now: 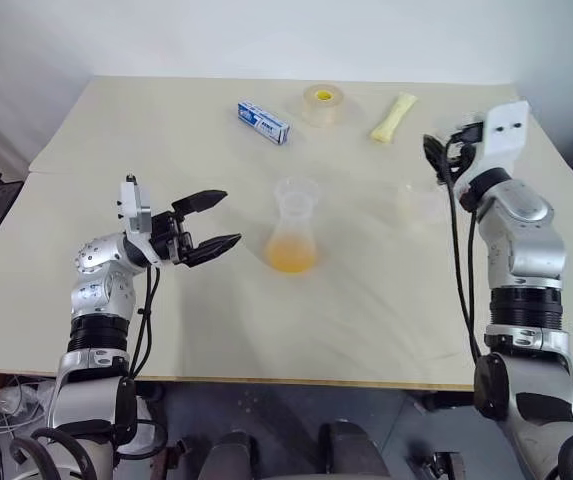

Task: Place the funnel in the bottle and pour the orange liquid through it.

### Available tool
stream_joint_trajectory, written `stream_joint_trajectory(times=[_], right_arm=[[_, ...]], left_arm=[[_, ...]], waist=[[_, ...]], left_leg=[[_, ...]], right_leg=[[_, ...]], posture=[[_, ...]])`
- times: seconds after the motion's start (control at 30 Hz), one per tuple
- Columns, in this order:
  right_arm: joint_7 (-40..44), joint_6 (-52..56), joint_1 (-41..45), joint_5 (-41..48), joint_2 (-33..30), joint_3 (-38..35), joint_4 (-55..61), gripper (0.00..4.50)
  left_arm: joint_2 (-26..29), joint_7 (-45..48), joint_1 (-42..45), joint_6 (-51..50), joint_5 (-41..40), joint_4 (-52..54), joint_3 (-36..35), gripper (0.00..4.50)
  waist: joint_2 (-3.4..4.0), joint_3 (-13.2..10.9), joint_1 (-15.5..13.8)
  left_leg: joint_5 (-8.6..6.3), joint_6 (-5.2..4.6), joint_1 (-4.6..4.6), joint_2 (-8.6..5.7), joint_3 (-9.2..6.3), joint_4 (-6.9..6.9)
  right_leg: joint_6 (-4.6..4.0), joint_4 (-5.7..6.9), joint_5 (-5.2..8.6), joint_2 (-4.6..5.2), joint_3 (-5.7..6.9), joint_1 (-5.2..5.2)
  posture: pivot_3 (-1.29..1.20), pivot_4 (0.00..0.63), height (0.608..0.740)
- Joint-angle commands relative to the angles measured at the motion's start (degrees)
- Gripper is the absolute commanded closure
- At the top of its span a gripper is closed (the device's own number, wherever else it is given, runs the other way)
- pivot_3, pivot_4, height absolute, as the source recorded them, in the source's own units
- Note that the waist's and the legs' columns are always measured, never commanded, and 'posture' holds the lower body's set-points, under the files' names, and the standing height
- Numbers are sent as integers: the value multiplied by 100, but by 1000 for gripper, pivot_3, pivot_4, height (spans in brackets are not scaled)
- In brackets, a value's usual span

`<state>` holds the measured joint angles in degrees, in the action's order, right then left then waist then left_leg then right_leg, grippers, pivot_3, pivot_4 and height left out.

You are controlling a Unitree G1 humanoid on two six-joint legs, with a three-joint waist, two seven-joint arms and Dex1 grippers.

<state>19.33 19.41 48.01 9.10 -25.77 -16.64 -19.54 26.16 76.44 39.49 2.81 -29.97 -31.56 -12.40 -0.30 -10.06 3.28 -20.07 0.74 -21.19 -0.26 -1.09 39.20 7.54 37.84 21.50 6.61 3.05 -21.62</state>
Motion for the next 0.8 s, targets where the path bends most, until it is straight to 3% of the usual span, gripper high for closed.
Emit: stream_joint_trajectory(times=[0.03, 0.17, 0.37, 0.6, 0.8], right_arm=[[-121, -58, 96, 454, -110, -525, -227, 2043], [-204, -32, 0, 473, -138, -544, -521, 2043], [-196, -143, -177, 540, -115, -483, -242, 20], [-71, -166, -126, 616, -288, -423, 261, 20], [276, 110, 245, 972, -545, -396, 764, 20]], left_arm=[[154, -84, -77, -86, 38, 314, -4, 0], [265, -407, -118, -290, 286, 362, 110, 0], [323, -970, -91, -329, 601, 312, 162, 0], [342, -1906, -156, -737, 714, 568, 80, 0], [341, -2139, -431, -1427, 321, 1234, -93, 0]], waist=[[0, 0, 1], [0, 0, 13], [0, 0, 6], [0, 0, -6], [0, 0, -8]], left_leg=[[0, 0, 0, 0, 0, 0], [0, 0, 2, 1, 2, -2], [0, 0, 1, 1, 2, -1], [0, 0, 0, 0, 0, -1], [0, 0, 0, 0, 0, -1]], right_leg=[[0, 0, 0, 0, 0, 0], [0, 0, 0, -1, -2, 0], [0, 0, 0, 0, -3, 0], [0, 0, 0, 2, -3, 0], [1, -1, 0, 3, -4, 0]], posture=[[0, 150, 740], [0, 150, 740], [0, 150, 740], [0, 150, 740], [0, 150, 740]])
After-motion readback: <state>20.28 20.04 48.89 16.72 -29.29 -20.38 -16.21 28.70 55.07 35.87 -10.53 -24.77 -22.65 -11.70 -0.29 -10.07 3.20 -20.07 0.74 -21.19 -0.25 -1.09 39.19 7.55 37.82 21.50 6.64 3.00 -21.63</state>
